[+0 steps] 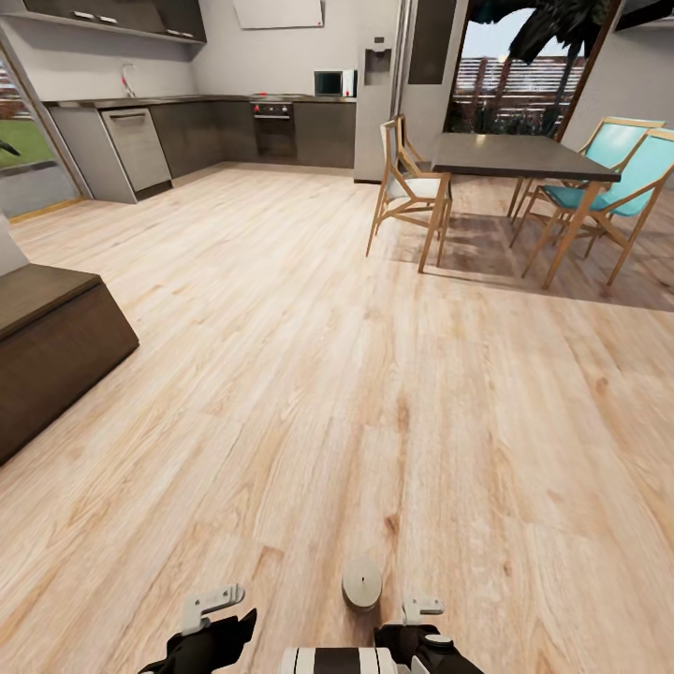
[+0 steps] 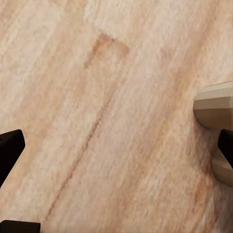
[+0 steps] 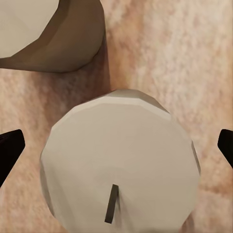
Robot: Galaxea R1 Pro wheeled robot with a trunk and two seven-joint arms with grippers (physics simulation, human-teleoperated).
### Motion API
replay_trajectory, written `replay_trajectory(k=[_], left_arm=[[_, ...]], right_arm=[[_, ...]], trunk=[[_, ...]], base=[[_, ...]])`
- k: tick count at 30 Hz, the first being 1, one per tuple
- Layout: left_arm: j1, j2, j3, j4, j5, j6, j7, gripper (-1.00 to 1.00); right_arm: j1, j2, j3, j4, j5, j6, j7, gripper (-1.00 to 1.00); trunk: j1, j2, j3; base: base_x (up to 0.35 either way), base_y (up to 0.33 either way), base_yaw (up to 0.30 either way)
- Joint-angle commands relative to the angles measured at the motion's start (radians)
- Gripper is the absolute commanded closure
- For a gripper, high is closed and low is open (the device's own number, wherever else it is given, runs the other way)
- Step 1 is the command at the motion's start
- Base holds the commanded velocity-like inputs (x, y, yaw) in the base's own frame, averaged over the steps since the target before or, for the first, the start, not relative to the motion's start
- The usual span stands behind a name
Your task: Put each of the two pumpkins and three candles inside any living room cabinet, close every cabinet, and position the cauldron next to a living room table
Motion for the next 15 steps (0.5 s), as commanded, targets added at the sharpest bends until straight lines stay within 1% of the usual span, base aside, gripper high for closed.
replay_trajectory(k=[1,3,9,15], left_arm=[[0.0,0.0,-0.001,-0.002,0.01,0.003,0.009,-1.0],[0.0,0.0,0.0,-0.002,0.01,0.003,0.009,-1.0],[0.001,0.0,0.0,-0.002,0.01,0.003,0.009,-1.0],[0.001,0.0,0.0,-0.002,0.01,0.003,0.009,-1.0]], right_arm=[[0.0,-0.001,0.008,-0.002,-0.007,0.005,-0.008,-1.0],[0.0,-0.001,0.008,-0.002,-0.007,0.005,-0.007,-1.0],[0.0,-0.001,0.008,-0.002,-0.008,0.005,-0.007,-1.0],[0.0,-0.001,0.008,-0.002,-0.008,0.005,-0.008,-1.0]], trunk=[[0.0,0.0,-0.001],[0.0,0.0,-0.001],[0.003,-0.002,-0.024],[0.003,-0.002,-0.024]], base=[[0.0,0.0,0.0],[0.0,0.0,0.0],[0.0,0.0,0.0],[0.0,0.0,0.0]])
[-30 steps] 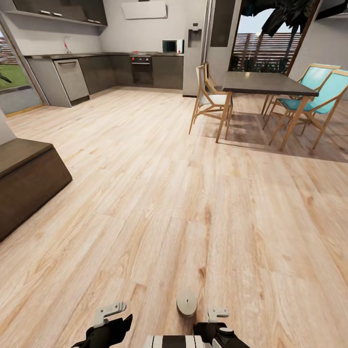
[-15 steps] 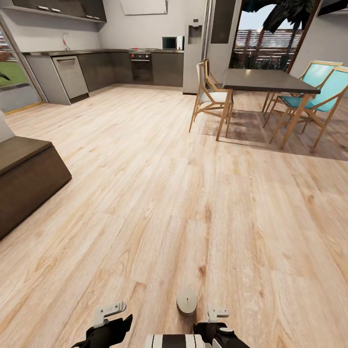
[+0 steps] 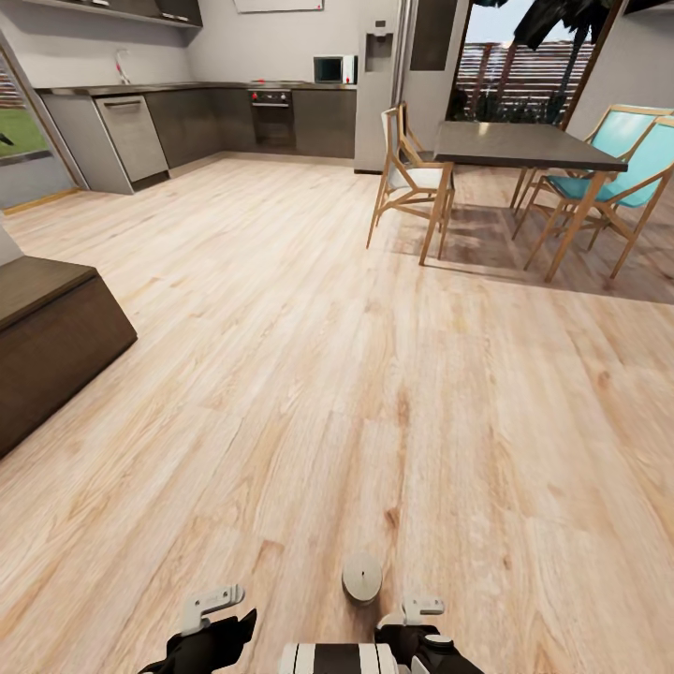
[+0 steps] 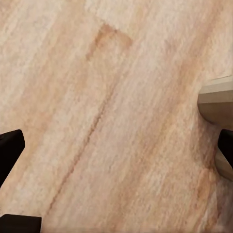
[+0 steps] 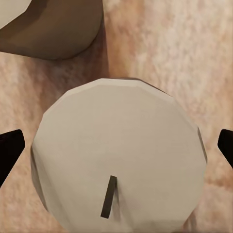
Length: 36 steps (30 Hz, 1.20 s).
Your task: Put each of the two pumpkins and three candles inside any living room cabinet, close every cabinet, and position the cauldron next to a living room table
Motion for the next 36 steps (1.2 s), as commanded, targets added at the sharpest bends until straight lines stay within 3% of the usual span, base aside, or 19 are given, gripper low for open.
replay_trajectory(k=[1,31,36], left_arm=[[0.0,0.0,-0.001,-0.002,0.01,0.003,0.009,-1.0],[0.0,0.0,-0.002,-0.002,0.011,0.001,0.009,-1.0],[0.0,0.0,-0.002,-0.002,0.011,0.001,0.009,-1.0]], right_arm=[[0.0,-0.001,0.008,-0.002,-0.007,0.005,-0.008,-1.0],[0.0,-0.002,0.01,-0.004,-0.007,0.004,-0.007,-1.0],[0.0,-0.002,0.01,-0.004,-0.007,0.004,-0.007,-1.0]], trunk=[[0.0,0.0,-0.001],[0.001,-0.001,-0.012],[0.003,-0.002,-0.024]], base=[[0.0,0.0,0.0],[0.0,0.0,0.0],[0.0,0.0,0.0]])
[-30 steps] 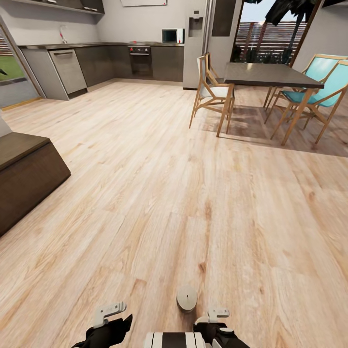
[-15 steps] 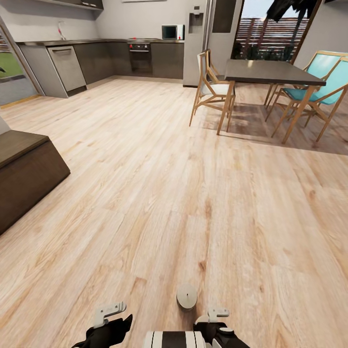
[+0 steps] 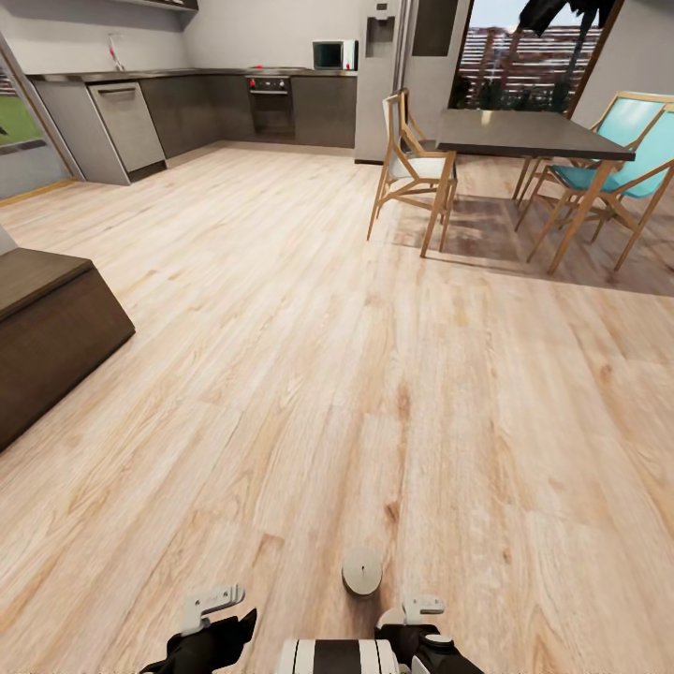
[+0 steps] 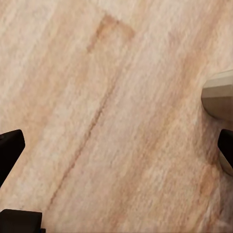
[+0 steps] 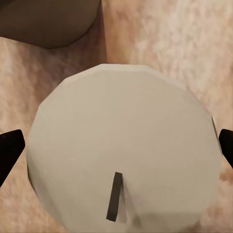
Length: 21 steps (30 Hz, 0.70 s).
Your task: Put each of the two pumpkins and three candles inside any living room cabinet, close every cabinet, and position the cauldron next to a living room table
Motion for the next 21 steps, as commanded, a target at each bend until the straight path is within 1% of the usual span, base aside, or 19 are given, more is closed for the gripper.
replay_trajectory(k=[1,11,15,21], left_arm=[[0.0,0.0,-0.001,-0.002,0.011,0.003,0.009,-1.0],[0.001,0.0,0.0,-0.002,0.011,0.003,0.009,-1.0],[0.001,0.0,0.0,-0.002,0.011,0.003,0.009,-1.0],[0.001,0.0,0.0,-0.002,0.011,0.003,0.009,-1.0]], right_arm=[[0.0,-0.001,0.008,-0.002,-0.007,0.005,-0.008,-1.0],[0.0,-0.001,0.008,-0.002,-0.007,0.005,-0.008,-1.0],[0.0,-0.001,0.008,-0.002,-0.007,0.005,-0.008,-1.0],[0.0,-0.001,0.008,-0.002,-0.007,0.005,-0.008,-1.0]], trunk=[[0.0,0.0,-0.001],[0.0,0.0,-0.001],[0.002,-0.001,-0.016],[0.002,-0.001,-0.016]], base=[[0.0,0.0,0.0],[0.0,0.0,0.0],[0.0,0.0,0.0],[0.0,0.0,0.0]])
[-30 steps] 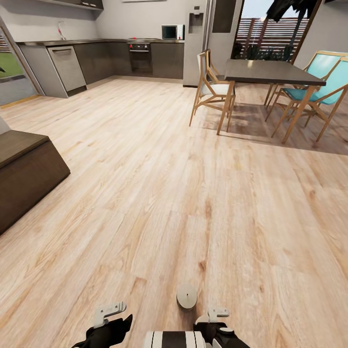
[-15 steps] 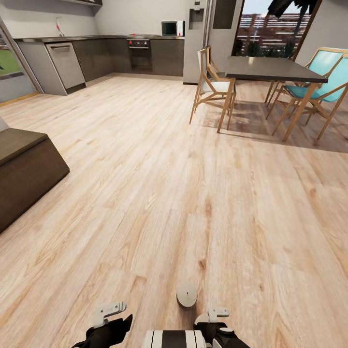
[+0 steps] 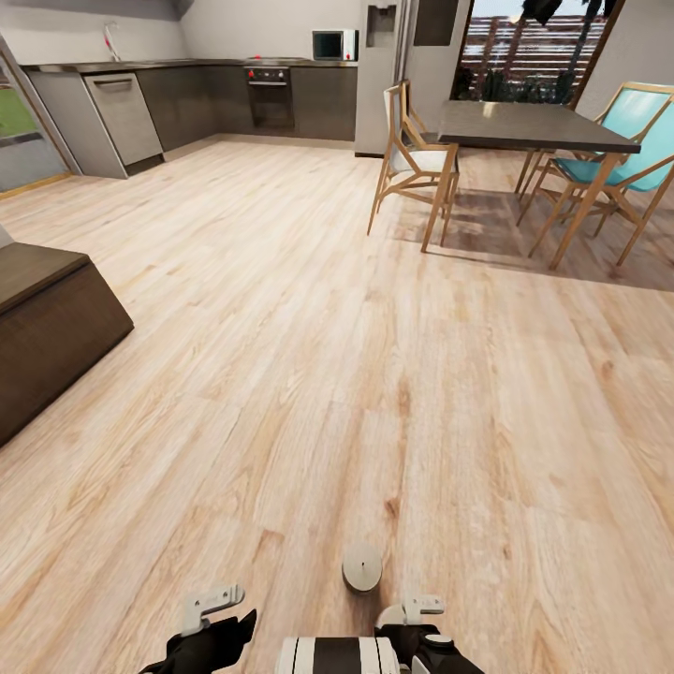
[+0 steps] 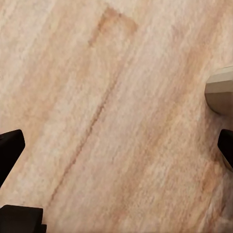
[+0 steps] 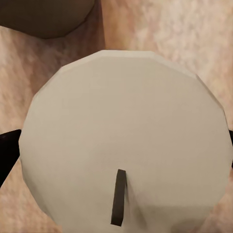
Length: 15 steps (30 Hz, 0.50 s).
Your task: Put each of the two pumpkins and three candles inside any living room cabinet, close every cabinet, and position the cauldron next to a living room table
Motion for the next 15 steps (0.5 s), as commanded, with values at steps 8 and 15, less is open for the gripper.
replay_trajectory(k=[8,15], left_arm=[[0.0,0.0,-0.001,-0.002,0.011,0.003,0.009,-1.0],[0.0,0.0,0.0,-0.002,0.01,0.003,0.009,-1.0]], right_arm=[[0.0,-0.001,0.008,-0.002,-0.007,0.005,-0.008,-1.0],[0.0,-0.001,0.008,-0.002,-0.007,0.005,-0.008,-1.0]], trunk=[[0.0,0.0,-0.001],[0.0,0.0,-0.001]], base=[[0.0,0.0,0.0],[0.0,0.0,0.0]])
